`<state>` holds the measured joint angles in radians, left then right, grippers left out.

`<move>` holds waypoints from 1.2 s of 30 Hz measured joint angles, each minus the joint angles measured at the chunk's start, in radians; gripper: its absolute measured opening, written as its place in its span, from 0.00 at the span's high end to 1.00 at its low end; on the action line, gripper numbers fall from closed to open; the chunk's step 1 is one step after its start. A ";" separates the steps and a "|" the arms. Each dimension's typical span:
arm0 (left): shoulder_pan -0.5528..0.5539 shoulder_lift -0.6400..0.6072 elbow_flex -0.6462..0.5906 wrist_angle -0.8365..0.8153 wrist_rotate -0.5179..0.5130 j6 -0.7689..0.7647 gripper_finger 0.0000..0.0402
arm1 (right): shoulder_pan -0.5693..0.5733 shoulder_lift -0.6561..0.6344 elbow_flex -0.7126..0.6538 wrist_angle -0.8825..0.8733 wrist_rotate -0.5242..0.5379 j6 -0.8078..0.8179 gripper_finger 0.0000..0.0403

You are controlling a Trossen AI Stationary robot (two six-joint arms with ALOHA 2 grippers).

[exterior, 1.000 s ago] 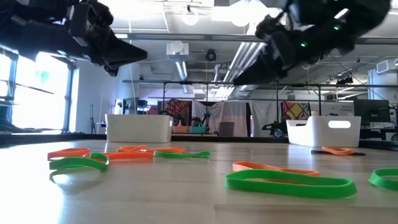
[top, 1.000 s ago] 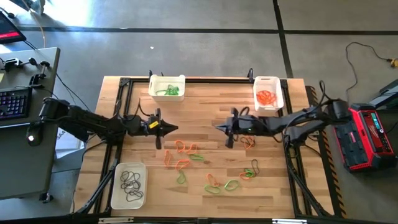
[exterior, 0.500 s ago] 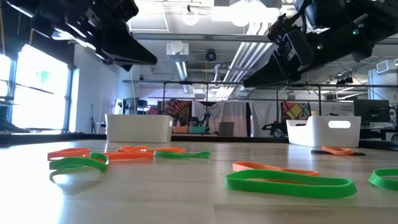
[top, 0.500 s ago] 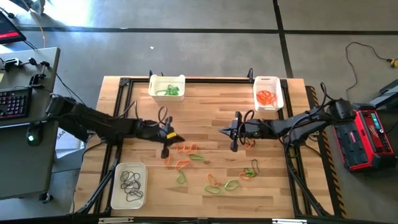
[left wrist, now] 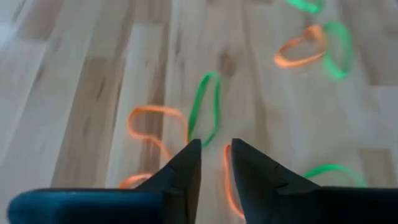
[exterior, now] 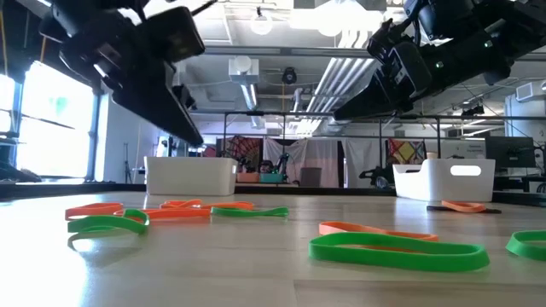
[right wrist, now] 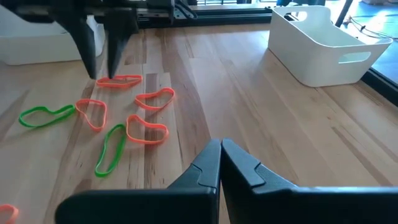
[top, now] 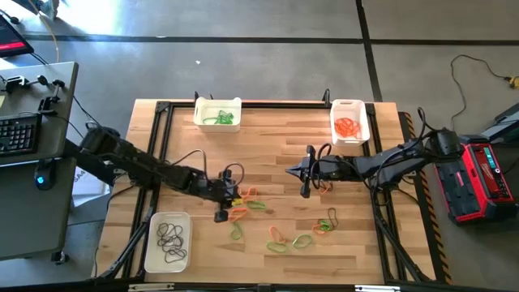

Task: Sort rubber bands into baskets
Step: Put the orange rubber band into the top right white bin

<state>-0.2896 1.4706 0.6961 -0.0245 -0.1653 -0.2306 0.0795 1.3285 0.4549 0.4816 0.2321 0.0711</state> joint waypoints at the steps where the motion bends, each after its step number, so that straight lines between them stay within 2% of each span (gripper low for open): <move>1: -0.001 0.011 0.016 -0.034 -0.014 -0.012 0.78 | 0.000 0.000 0.000 0.000 0.000 0.000 1.00; 6: 0.000 0.057 0.079 -0.153 -0.019 -0.064 0.72 | 0.000 0.000 0.000 -0.001 0.000 0.003 1.00; 12: -0.020 0.119 0.118 -0.149 0.118 -0.051 0.71 | 0.000 0.000 0.000 -0.003 0.000 0.003 1.00; 15: -0.030 0.163 0.132 -0.150 0.139 -0.054 0.71 | 0.000 0.000 0.000 -0.002 0.000 0.007 1.00; 19: -0.035 0.216 0.150 -0.157 0.122 -0.056 0.71 | 0.000 0.000 0.000 -0.001 0.000 0.007 1.00; 26: -0.029 0.257 0.178 -0.184 0.035 -0.064 0.71 | 0.000 0.001 0.000 -0.001 0.000 0.011 1.00; 32: -0.029 0.257 0.177 -0.206 0.046 -0.065 0.71 | 0.000 0.001 0.001 -0.004 0.000 0.011 1.00; 36: -0.029 0.256 0.177 -0.218 0.049 -0.064 0.75 | 0.000 0.001 0.001 -0.005 0.000 0.011 1.00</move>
<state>-0.3191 1.7267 0.8734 -0.2427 -0.1160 -0.2947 0.0795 1.3293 0.4557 0.4763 0.2323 0.0818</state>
